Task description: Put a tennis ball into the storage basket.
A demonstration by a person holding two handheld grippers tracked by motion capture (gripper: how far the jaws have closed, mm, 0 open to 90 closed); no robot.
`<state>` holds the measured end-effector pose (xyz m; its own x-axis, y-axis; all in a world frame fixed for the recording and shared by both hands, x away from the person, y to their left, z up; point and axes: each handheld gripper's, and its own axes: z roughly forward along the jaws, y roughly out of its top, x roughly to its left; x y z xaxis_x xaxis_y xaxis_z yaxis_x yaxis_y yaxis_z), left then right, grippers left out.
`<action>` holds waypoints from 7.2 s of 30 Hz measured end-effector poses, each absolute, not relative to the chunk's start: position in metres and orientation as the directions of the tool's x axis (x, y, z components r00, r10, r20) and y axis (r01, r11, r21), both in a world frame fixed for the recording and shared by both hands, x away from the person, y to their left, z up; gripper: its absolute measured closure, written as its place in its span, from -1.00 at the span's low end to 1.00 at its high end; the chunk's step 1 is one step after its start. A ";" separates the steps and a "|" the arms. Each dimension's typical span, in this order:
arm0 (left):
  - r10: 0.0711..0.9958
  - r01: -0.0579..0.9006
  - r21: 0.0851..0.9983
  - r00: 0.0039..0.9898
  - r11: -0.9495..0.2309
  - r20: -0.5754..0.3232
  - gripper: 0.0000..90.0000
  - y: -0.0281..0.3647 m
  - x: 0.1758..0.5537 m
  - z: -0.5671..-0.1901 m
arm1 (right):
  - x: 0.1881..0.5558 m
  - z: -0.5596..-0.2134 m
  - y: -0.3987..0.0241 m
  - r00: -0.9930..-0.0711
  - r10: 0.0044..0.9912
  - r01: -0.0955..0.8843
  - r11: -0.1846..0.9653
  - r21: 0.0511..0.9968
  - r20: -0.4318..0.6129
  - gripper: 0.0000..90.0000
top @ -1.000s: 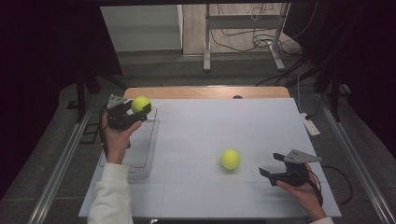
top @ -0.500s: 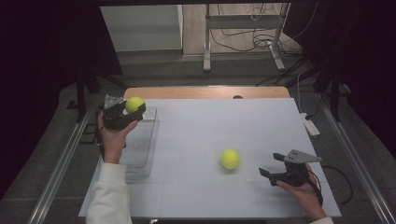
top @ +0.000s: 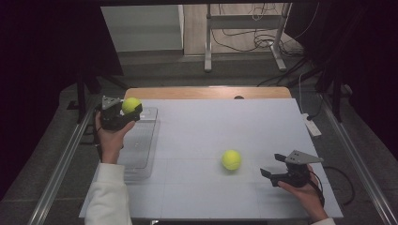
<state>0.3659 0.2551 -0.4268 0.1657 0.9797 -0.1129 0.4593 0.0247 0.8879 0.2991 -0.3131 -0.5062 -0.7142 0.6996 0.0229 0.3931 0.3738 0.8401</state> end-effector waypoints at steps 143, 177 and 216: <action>0.973 0.643 0.764 0.204 -0.052 -0.106 -0.73 0.265 0.399 -0.473 | 0.303 -0.508 -0.313 -0.716 0.698 0.398 0.378 0.836 0.025 -0.68; 0.887 0.519 0.853 0.417 -0.053 -0.198 -0.69 0.234 0.358 -0.435 | 0.301 -0.507 -0.317 -0.695 0.718 0.411 0.358 0.838 0.034 -0.68; 0.797 0.495 0.859 0.568 -0.131 -0.206 -0.68 0.191 0.343 -0.428 | 0.305 -0.508 -0.316 -0.687 0.726 0.420 0.356 0.835 0.035 -0.68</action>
